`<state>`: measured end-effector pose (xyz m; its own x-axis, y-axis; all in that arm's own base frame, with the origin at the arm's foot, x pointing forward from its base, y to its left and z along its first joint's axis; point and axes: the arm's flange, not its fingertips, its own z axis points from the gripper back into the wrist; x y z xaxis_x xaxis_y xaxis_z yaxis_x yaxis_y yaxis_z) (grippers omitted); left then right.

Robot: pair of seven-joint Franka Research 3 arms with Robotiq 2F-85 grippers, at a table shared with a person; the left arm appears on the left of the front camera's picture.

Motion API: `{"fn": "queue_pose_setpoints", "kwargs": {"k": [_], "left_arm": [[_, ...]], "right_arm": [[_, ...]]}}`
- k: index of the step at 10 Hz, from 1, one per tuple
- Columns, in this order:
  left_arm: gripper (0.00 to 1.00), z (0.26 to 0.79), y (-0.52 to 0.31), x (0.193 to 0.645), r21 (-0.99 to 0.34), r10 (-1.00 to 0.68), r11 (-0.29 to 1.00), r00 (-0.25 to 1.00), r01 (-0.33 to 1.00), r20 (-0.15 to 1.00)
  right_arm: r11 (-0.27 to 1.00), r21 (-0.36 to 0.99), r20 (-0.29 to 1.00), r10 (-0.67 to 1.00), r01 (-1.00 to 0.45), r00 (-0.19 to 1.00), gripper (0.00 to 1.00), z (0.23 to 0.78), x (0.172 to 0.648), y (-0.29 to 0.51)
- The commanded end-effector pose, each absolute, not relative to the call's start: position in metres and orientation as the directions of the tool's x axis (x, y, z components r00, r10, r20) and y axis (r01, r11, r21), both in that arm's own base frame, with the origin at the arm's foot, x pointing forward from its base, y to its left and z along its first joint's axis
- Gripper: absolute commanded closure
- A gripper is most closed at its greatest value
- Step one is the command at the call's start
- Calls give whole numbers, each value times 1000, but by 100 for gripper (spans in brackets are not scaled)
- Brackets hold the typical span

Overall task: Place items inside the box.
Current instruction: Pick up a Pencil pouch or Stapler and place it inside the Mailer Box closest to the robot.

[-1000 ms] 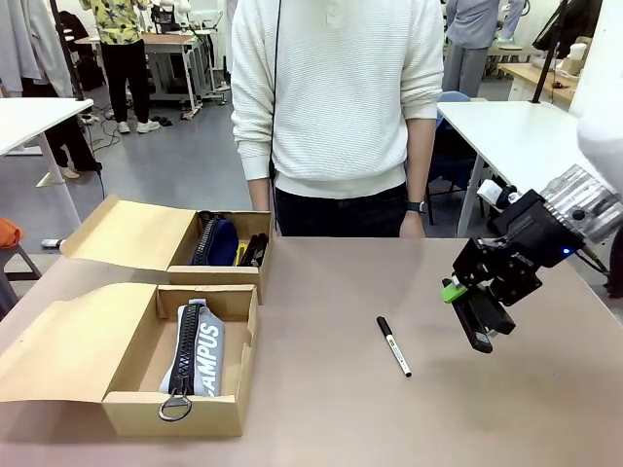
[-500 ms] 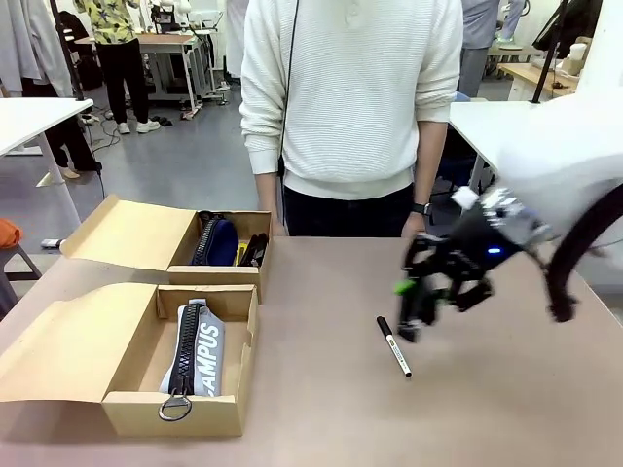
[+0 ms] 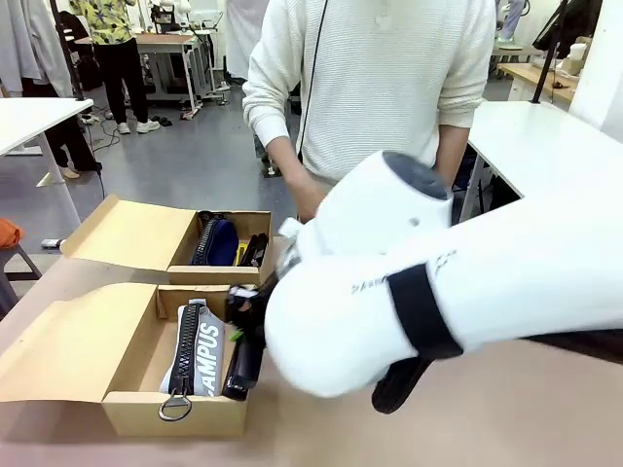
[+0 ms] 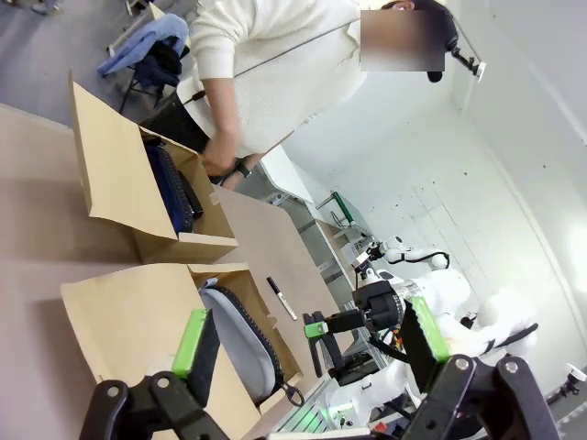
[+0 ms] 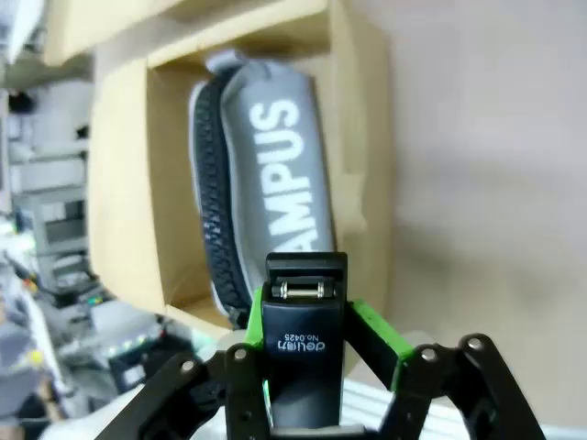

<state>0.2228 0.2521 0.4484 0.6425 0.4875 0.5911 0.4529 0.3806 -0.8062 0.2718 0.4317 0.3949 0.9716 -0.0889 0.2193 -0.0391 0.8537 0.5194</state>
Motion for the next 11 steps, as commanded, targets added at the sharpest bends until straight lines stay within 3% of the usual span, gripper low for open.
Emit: {"fn": "queue_pose_setpoints", "kwargs": {"k": [1,2,3,5,11], "left_arm": [[0,451,252,223,-793,493,378,621,477,609],[0,451,252,223,-793,493,378,621,477,609],[0,451,252,223,-793,493,378,621,477,609],[0,451,252,223,-793,493,378,621,477,609],[0,451,252,223,-793,493,378,621,477,609]], "right_arm": [[845,530,154,-170,64,973,60,399,272,417],[854,519,219,-89,-39,972,60,395,272,432],[889,454,226,-170,51,959,60,403,274,420],[877,480,271,-119,-27,955,60,413,273,445],[891,451,274,-92,-44,957,60,411,279,491]]}}
